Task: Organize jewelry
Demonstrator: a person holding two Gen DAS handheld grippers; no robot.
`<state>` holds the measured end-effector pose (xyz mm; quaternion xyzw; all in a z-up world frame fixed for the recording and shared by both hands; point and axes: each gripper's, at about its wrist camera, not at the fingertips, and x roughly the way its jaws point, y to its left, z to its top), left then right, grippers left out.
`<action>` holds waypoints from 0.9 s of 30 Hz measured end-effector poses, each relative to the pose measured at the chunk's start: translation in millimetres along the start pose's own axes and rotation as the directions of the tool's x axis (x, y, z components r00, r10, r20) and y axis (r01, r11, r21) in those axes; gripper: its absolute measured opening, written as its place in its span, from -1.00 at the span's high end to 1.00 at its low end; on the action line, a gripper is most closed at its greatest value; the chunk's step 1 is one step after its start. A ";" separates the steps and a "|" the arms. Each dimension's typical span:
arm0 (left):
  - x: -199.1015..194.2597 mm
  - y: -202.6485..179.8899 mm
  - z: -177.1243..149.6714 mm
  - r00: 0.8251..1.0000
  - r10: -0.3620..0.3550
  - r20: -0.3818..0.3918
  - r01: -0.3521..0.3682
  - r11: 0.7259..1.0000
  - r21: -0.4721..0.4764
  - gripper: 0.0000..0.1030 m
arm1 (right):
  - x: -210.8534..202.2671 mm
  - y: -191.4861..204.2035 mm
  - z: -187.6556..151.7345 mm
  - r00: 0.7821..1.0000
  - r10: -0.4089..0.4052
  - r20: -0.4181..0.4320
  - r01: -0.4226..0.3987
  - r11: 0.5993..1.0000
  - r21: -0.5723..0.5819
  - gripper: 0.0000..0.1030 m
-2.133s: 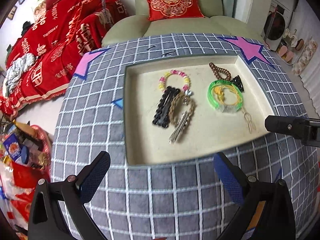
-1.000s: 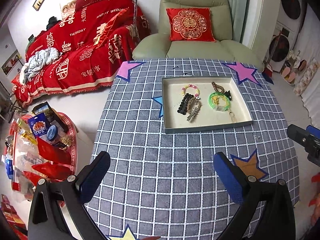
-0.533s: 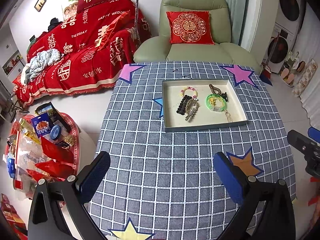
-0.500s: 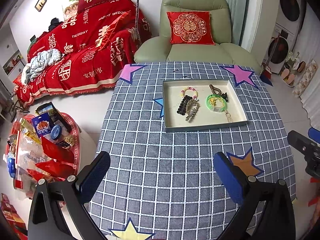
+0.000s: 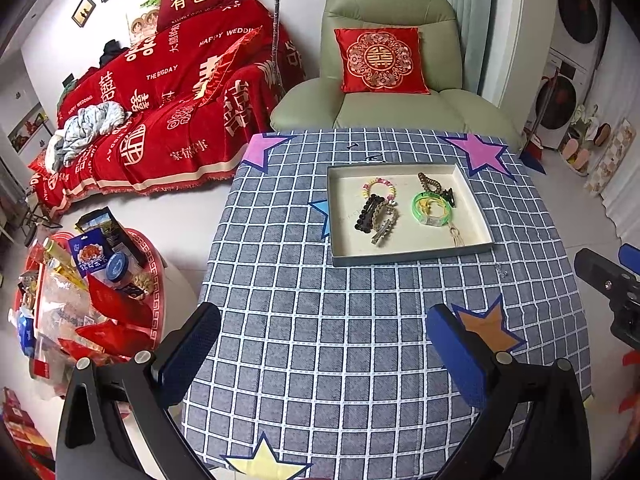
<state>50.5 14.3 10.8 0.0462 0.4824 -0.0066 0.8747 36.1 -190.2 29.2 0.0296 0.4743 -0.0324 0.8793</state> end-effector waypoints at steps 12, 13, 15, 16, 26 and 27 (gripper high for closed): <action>-1.2 -1.5 2.6 1.000 -0.005 0.002 0.005 1.000 0.004 -1.00 | -2.8 2.1 2.6 1.000 -0.006 0.004 0.006 1.000 0.001 -0.73; -1.3 -1.8 2.9 1.000 -0.004 0.001 0.004 1.000 0.005 -1.00 | -2.8 1.7 2.7 1.000 -0.005 0.004 0.005 1.000 0.001 -0.73; -0.9 -1.9 2.9 1.000 -0.006 0.002 0.006 1.000 0.005 -1.00 | -3.2 1.5 2.8 1.000 -0.006 0.004 0.006 1.000 0.001 -0.73; -0.8 -2.1 3.1 1.000 -0.007 0.002 0.006 1.000 0.006 -1.00 | -3.0 1.2 2.7 1.000 -0.006 0.005 0.006 1.000 0.002 -0.73; -0.5 -2.5 3.0 1.000 -0.006 0.002 0.006 1.000 0.008 -1.00 | -2.9 0.3 2.9 1.000 -0.007 0.005 0.007 1.000 0.002 -0.73; -0.5 -2.6 3.1 1.000 -0.006 0.002 0.006 1.000 0.008 -1.00 | -2.7 0.0 3.0 1.000 -0.007 0.004 0.007 1.000 0.002 -0.73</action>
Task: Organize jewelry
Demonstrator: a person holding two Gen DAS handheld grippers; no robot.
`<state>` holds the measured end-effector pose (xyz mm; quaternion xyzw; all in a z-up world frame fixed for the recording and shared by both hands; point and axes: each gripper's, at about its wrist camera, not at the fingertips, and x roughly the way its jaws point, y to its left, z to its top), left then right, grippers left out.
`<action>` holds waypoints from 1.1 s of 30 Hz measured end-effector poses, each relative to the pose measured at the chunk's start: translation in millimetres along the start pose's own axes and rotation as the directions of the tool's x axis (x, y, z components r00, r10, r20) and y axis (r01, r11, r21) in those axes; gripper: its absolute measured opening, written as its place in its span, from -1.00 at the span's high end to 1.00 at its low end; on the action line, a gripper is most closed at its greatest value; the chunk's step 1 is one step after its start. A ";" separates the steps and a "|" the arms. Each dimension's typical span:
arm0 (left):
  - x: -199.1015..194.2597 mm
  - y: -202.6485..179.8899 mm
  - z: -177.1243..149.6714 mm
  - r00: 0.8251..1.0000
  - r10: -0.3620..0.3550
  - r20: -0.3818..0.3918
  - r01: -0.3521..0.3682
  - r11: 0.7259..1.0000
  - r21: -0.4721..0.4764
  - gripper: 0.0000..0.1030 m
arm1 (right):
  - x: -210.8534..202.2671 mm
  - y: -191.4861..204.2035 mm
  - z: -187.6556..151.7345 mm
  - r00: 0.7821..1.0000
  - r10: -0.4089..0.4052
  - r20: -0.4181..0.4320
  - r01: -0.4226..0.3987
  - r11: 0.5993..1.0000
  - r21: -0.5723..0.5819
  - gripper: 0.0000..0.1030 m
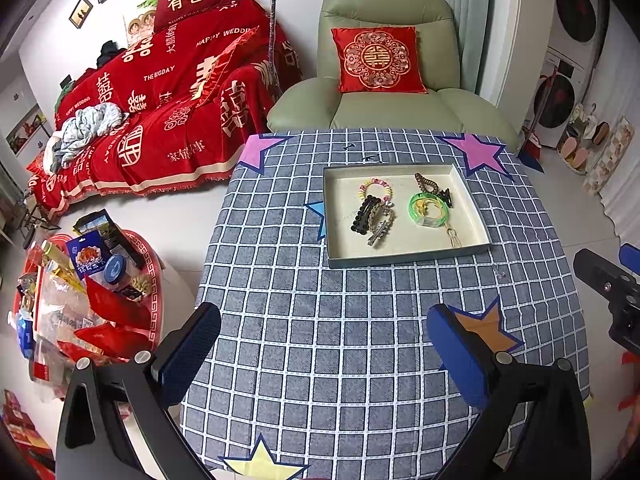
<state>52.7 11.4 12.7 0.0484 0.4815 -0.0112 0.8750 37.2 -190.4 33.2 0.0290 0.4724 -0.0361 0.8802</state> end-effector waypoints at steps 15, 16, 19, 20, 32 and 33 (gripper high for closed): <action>1.4 -0.1 0.5 1.000 -0.001 -0.001 0.001 1.000 -0.001 -1.00 | 2.7 -1.6 1.7 1.000 0.002 -0.001 -0.002 1.000 -0.003 -0.73; 1.4 -0.3 0.6 1.000 -0.002 -0.001 0.002 1.000 -0.001 -1.00 | 2.3 -1.2 1.3 1.000 0.000 0.000 0.000 1.000 -0.003 -0.73; 1.1 -0.1 0.6 1.000 -0.001 -0.001 0.001 1.000 0.000 -1.00 | 2.5 -1.2 1.4 1.000 0.001 0.000 -0.001 1.000 -0.003 -0.73; 1.1 -0.1 0.6 1.000 -0.001 0.000 0.001 1.000 -0.001 -1.00 | 2.3 -1.0 1.2 1.000 0.002 0.000 -0.002 1.000 -0.002 -0.73; 2.2 0.5 0.9 1.000 -0.002 0.000 0.002 1.000 0.000 -1.00 | 3.3 -0.7 1.3 1.000 0.003 0.001 -0.003 1.000 -0.003 -0.73; 2.4 0.5 0.9 1.000 -0.001 0.000 0.001 1.000 0.000 -1.00 | 3.5 -0.9 1.5 1.000 0.002 0.000 -0.002 1.000 -0.004 -0.73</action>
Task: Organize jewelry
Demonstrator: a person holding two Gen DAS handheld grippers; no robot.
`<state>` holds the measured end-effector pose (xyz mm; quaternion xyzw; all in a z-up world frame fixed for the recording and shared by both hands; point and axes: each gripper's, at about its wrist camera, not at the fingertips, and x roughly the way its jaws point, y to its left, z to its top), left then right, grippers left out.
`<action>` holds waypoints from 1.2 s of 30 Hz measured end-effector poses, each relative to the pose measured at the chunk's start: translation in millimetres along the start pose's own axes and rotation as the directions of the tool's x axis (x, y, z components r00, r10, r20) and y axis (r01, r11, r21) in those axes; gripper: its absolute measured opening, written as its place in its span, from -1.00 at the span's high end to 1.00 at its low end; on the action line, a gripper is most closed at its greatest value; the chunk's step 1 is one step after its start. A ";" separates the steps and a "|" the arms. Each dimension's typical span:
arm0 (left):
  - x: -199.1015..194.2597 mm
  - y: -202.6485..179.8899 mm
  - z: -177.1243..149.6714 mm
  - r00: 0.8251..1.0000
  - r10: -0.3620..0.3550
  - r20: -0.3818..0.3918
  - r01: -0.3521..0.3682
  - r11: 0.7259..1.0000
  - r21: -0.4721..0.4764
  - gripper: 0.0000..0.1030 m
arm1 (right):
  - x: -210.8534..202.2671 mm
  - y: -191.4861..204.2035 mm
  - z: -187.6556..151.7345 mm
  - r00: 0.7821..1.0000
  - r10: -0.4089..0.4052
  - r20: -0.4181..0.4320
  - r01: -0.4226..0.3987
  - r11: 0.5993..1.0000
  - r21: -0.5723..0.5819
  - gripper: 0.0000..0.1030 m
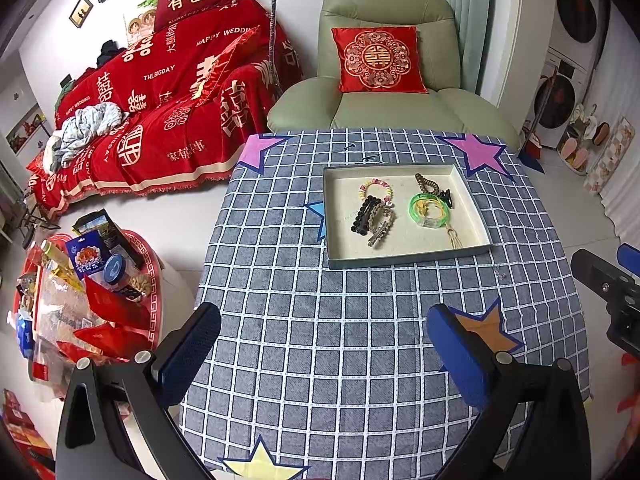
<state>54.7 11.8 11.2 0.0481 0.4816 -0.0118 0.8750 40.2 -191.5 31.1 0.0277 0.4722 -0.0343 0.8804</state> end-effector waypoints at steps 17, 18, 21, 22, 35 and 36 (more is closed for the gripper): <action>0.0 -0.4 0.4 1.000 0.001 0.000 -0.001 1.000 0.000 -1.00 | 0.4 0.8 -0.1 1.000 0.002 0.002 -0.002 1.000 0.001 -0.73; 0.3 -0.5 0.5 1.000 0.000 0.000 0.000 1.000 0.000 -1.00 | 0.4 0.8 -0.2 1.000 0.000 0.002 0.000 1.000 0.001 -0.73; 0.2 -0.4 0.6 1.000 0.001 0.001 -0.001 1.000 0.000 -1.00 | 0.4 0.8 -0.3 1.000 0.001 0.001 -0.001 1.000 0.001 -0.73; 0.4 -0.5 0.7 1.000 0.001 0.001 -0.001 1.000 0.001 -1.00 | 0.5 0.8 -0.2 1.000 0.000 0.001 0.000 1.000 0.001 -0.73; 3.1 -0.2 3.3 1.000 -0.011 -0.003 0.011 1.000 0.002 -1.00 | 0.8 2.3 -0.1 1.000 0.000 0.001 0.000 1.000 0.000 -0.73; 3.4 -0.3 3.5 1.000 -0.010 -0.004 0.010 1.000 0.003 -1.00 | 0.7 2.4 -0.1 1.000 0.000 0.001 0.000 1.000 0.001 -0.73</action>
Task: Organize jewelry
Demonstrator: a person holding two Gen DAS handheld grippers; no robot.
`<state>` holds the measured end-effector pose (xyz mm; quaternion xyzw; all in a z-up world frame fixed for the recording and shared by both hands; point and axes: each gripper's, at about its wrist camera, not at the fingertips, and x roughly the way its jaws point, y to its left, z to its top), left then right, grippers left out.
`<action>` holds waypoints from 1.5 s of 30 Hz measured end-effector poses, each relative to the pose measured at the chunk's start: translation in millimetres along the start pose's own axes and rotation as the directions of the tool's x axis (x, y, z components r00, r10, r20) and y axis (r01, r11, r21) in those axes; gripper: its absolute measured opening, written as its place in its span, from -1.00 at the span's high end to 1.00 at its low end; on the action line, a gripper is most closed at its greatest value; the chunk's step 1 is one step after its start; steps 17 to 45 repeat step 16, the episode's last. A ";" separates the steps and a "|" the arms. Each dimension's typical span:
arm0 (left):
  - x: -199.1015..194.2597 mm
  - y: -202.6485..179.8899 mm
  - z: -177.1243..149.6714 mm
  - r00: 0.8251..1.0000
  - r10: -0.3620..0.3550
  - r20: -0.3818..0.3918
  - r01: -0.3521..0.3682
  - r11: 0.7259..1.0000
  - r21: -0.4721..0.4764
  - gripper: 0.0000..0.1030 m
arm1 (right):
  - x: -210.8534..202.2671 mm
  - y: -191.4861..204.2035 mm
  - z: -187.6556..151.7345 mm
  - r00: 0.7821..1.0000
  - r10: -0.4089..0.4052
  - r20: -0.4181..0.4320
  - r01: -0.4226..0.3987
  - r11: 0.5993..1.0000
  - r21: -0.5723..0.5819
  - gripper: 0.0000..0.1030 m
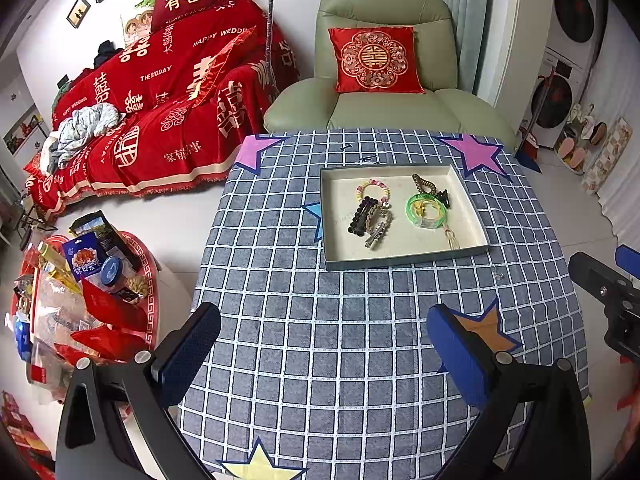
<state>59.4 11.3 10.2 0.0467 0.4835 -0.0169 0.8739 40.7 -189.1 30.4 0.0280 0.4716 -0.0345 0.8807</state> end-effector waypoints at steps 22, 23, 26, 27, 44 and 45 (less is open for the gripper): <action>-2.0 -2.4 -2.8 1.000 -0.002 0.007 0.002 1.000 0.003 -1.00 | 1.8 3.4 -1.8 1.000 0.003 -0.003 -0.003 1.000 -0.001 -0.73; -2.0 -2.4 -2.8 1.000 -0.002 0.007 0.002 1.000 0.003 -1.00 | 1.8 3.4 -1.8 1.000 0.003 -0.003 -0.003 1.000 -0.001 -0.73; -2.0 -2.4 -2.8 1.000 -0.002 0.007 0.002 1.000 0.003 -1.00 | 1.8 3.4 -1.8 1.000 0.003 -0.003 -0.003 1.000 -0.001 -0.73; -2.0 -2.4 -2.8 1.000 -0.002 0.007 0.002 1.000 0.003 -1.00 | 1.8 3.4 -1.8 1.000 0.003 -0.003 -0.003 1.000 -0.001 -0.73; -2.0 -2.4 -2.8 1.000 -0.002 0.007 0.002 1.000 0.003 -1.00 | 1.8 3.4 -1.8 1.000 0.003 -0.003 -0.003 1.000 -0.001 -0.73; -2.0 -2.4 -2.8 1.000 -0.002 0.007 0.002 1.000 0.003 -1.00 | 1.8 3.4 -1.8 1.000 0.003 -0.003 -0.003 1.000 -0.001 -0.73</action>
